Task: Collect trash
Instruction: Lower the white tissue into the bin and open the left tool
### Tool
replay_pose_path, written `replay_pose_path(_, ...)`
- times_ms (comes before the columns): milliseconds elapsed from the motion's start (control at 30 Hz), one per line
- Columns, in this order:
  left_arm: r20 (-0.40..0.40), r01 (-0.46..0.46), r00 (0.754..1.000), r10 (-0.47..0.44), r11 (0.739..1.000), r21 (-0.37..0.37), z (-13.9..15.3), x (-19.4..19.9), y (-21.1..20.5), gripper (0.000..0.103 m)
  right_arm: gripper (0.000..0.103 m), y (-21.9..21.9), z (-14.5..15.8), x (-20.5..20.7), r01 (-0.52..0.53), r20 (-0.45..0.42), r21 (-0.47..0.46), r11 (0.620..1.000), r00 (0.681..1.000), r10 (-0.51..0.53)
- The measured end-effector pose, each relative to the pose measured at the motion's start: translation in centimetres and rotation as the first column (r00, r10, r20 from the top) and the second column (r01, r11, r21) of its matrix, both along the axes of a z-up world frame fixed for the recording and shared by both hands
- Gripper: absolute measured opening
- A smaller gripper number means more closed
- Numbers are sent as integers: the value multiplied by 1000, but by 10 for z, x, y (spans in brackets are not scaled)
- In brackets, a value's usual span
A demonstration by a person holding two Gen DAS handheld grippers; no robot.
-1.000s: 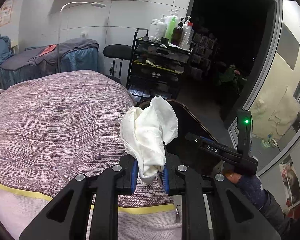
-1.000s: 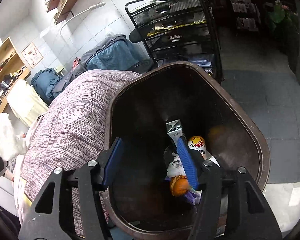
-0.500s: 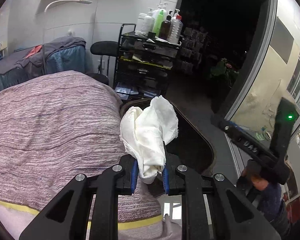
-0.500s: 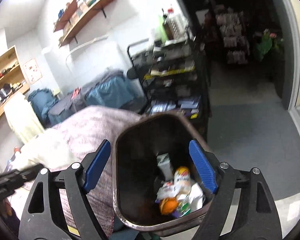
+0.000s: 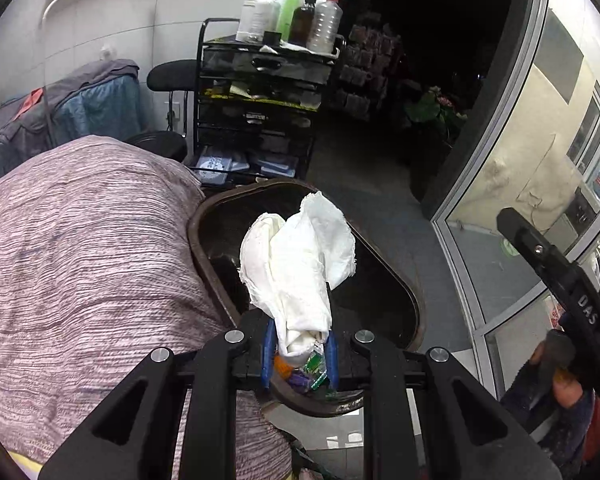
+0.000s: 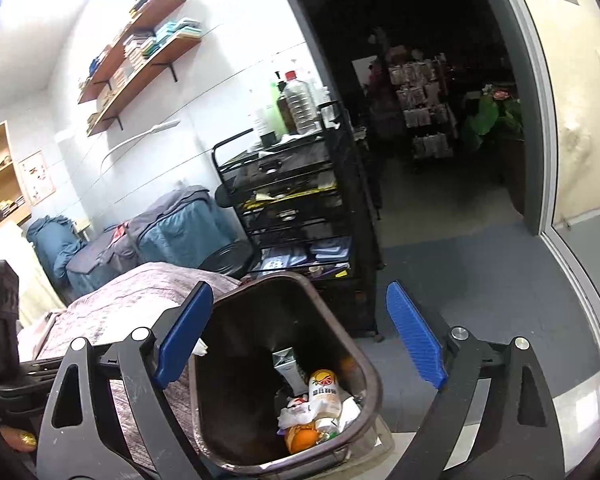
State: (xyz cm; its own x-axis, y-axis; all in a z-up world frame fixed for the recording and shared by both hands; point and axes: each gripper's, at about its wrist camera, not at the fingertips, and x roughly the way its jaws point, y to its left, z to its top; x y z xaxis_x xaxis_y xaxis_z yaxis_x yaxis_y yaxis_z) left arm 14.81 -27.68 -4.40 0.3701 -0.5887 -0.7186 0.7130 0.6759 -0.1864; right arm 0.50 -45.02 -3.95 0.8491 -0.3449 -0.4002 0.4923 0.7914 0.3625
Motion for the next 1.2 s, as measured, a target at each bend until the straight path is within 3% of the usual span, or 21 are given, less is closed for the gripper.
replay_pose_path(267,-4,21,1000,-21,997,72,-15,4,-23,23,88,-5,-2,-1,10,-11,7,1000,1000,-9)
replay_pose_path(433,22,18,1000,-20,997,80,-16,0,-28,72,88,-5,-2,-2,8,-15,8,1000,1000,-8)
replay_pose_path(600,75,12,997,-17,998,57,-10,-4,-25,96,91,-9,-4,-3,21,-29,12,1000,999,-21)
replay_pose_path(867,87,-36,996,34,999,30,0,-3,-13,97,94,-10,-6,-3,33,-33,19,999,999,-32)
replay_pose_path(1067,83,-63,994,66,997,-41,17,-7,10,97,94,-6,-5,0,22,-32,18,1000,999,-21)
replay_pose_path(1200,140,-98,984,107,993,-72,29,-16,29,97,94,-1,-2,2,4,-34,6,1000,999,-4)
